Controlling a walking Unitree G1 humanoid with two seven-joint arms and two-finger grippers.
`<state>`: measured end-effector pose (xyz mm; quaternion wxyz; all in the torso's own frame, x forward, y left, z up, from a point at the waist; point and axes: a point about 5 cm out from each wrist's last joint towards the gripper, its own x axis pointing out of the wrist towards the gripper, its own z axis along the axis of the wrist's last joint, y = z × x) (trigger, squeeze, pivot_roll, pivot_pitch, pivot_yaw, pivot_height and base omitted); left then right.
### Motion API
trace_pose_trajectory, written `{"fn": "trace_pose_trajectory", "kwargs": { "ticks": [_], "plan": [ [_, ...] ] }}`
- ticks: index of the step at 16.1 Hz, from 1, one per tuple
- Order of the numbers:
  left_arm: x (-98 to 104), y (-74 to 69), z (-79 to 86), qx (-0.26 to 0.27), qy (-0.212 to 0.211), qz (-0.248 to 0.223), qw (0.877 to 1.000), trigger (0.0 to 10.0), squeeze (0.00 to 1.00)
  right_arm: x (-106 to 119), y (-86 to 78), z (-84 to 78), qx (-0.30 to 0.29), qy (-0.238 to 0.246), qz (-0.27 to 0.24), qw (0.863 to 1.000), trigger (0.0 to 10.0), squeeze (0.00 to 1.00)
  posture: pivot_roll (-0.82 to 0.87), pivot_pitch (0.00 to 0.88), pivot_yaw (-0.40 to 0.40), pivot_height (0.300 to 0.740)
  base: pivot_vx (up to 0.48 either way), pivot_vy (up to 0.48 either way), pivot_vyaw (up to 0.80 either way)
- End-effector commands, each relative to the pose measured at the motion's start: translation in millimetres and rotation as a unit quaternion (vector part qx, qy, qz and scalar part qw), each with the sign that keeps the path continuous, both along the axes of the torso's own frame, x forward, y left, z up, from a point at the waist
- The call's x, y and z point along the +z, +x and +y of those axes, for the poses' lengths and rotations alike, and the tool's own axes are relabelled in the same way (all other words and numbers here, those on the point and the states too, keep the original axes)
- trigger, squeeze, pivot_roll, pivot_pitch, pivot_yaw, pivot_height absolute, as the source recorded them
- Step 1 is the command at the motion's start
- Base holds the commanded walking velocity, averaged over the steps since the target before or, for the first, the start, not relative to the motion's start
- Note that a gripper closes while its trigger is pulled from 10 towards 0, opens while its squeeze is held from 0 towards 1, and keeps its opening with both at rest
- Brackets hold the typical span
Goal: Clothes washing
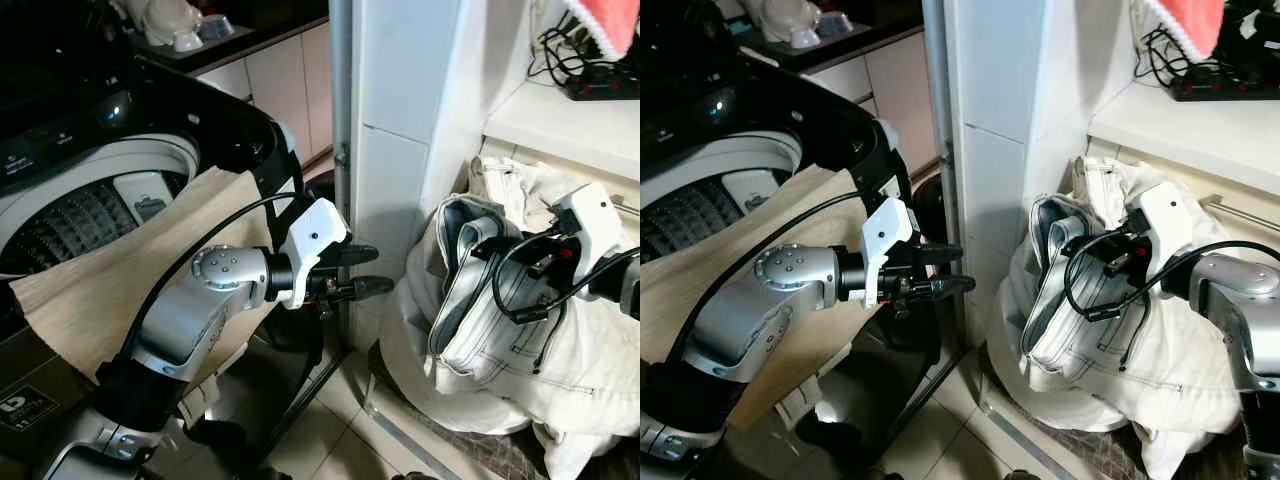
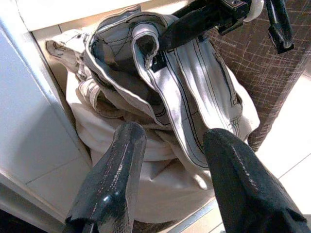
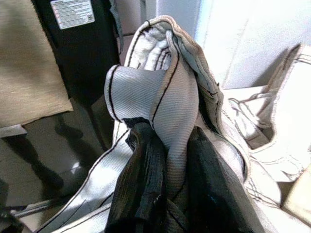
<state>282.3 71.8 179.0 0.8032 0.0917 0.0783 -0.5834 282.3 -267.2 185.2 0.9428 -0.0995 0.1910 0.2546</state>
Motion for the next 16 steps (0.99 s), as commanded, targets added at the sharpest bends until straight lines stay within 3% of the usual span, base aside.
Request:
{"fn": "trace_pose_trajectory", "kwargs": {
  "ticks": [1, 2, 3, 7, 8, 9, 10, 11, 12, 13, 14, 15, 16],
  "plan": [
    [-0.4, 2.3, 1.2, -0.001, 0.009, -0.006, 1.000, 10.0, 0.00, 9.7, 0.5, -1.5, -0.010, 0.009, -0.019, 1.000, 10.0, 0.00, -0.11, 0.000, 0.121, 0.740, 0.000, 0.000, 0.00],
    [-0.4, 2.1, 1.2, -0.001, 0.009, -0.006, 1.000, 10.0, 0.00, 8.6, 0.6, -1.7, -0.012, 0.014, -0.015, 1.000, 10.0, 0.00, -0.11, 0.000, 0.120, 0.740, 0.000, 0.000, 0.00],
    [-0.5, 1.7, 1.4, -0.001, 0.009, -0.005, 1.000, 10.0, 0.00, 7.5, 1.3, -1.6, -0.017, 0.018, -0.016, 1.000, 10.0, 1.00, -0.11, 0.000, 0.119, 0.740, 0.000, 0.000, 0.00],
    [-1.6, 1.0, 2.9, 0.000, 0.010, -0.004, 1.000, 10.0, 0.00, 5.0, 3.1, 0.3, -0.016, 0.033, -0.013, 0.999, 10.0, 1.00, -0.10, 0.000, 0.114, 0.740, 0.000, 0.000, 0.00],
    [-2.0, 0.8, 3.3, 0.000, 0.011, -0.004, 1.000, 10.0, 0.00, 4.3, 2.8, 1.7, -0.012, 0.039, -0.009, 0.999, 1.7, 1.00, -0.10, 0.000, 0.114, 0.740, 0.000, 0.000, 0.00],
    [-2.2, 0.7, 3.6, 0.001, 0.011, -0.004, 1.000, 10.0, 0.00, 3.1, 1.9, 3.8, -0.007, 0.041, -0.004, 0.999, 0.0, 0.21, -0.10, 0.000, 0.110, 0.740, 0.000, 0.000, 0.00],
    [-2.2, 0.7, 3.8, 0.002, 0.011, -0.003, 1.000, 10.0, 0.00, 2.6, 1.6, 4.6, -0.005, 0.041, -0.002, 0.999, 0.0, 0.00, -0.10, 0.000, 0.110, 0.740, 0.000, 0.000, 0.00],
    [-2.3, 0.6, 4.2, 0.003, 0.011, -0.003, 1.000, 10.0, 0.00, 2.4, 1.4, 5.4, -0.001, 0.041, -0.001, 0.999, 0.0, 0.00, -0.10, 0.000, 0.108, 0.740, 0.000, 0.000, 0.00],
    [-2.6, 0.6, 4.6, 0.004, 0.012, -0.003, 1.000, 10.0, 0.00, 2.4, 2.1, 4.8, -0.002, 0.040, -0.002, 0.999, 0.0, 0.19, -0.10, 0.000, 0.106, 0.740, 0.000, 0.000, 0.00],
    [-2.7, 0.4, 4.7, 0.005, 0.011, -0.002, 1.000, 10.0, 0.00, 3.3, 3.9, 2.1, -0.013, 0.037, -0.006, 0.999, 0.5, 1.00, -0.10, 0.000, 0.103, 0.740, 0.000, 0.000, 0.00],
    [-2.7, 0.4, 4.6, 0.005, 0.011, -0.002, 1.000, 10.0, 0.00, 3.6, 4.4, 1.6, -0.014, 0.037, -0.006, 0.999, 3.3, 1.00, -0.10, 0.000, 0.103, 0.740, 0.000, 0.000, 0.00],
    [-2.7, 0.3, 4.5, 0.005, 0.011, -0.002, 1.000, 10.0, 0.00, 4.2, 4.7, 1.2, -0.015, 0.036, -0.007, 0.999, 10.0, 1.00, -0.10, 0.000, 0.103, 0.740, 0.000, 0.000, 0.00],
    [-2.9, 0.4, 4.6, 0.006, 0.011, -0.002, 1.000, 10.0, 0.00, 5.2, 5.3, 0.9, -0.015, 0.035, -0.007, 0.999, 10.0, 1.00, -0.10, 0.000, 0.102, 0.740, 0.000, 0.000, 0.00]
  ]
}}
